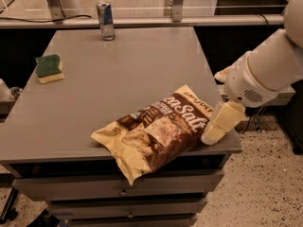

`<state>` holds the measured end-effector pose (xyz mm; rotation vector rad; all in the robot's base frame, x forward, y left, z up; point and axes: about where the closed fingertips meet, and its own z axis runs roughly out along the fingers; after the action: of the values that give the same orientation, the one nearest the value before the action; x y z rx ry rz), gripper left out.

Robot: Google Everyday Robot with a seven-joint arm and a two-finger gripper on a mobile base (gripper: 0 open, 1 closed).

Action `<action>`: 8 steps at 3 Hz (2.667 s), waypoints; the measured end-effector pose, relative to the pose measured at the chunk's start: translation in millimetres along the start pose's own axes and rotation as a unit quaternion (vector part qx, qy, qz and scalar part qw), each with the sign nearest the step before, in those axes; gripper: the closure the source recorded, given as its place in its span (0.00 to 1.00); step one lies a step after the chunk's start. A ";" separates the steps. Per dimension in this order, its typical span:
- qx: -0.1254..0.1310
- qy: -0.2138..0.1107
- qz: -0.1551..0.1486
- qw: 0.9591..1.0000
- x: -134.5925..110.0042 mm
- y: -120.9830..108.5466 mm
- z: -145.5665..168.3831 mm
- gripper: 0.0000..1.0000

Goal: Move brown chip bag near redbull can

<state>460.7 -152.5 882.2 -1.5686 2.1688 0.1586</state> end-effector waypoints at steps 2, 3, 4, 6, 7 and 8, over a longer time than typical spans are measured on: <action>-0.059 -0.009 0.029 0.998 -9.7 15.9 43.2 0.16; -0.075 -0.008 0.036 0.997 -12.6 16.9 50.8 0.40; -0.067 -0.006 0.037 0.997 -18.3 1.9 46.9 0.63; 0.037 -0.007 0.034 0.999 -42.5 -80.9 -9.4 1.00; 0.032 -0.002 0.030 0.999 -42.4 -73.8 -8.6 1.00; 0.055 -0.006 0.043 0.998 -38.4 -76.8 -5.1 1.00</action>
Offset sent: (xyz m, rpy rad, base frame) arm 0.0001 0.0405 -0.0521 0.0884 0.1984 0.0008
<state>539.7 -147.3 916.1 -1.4111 2.1985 0.0753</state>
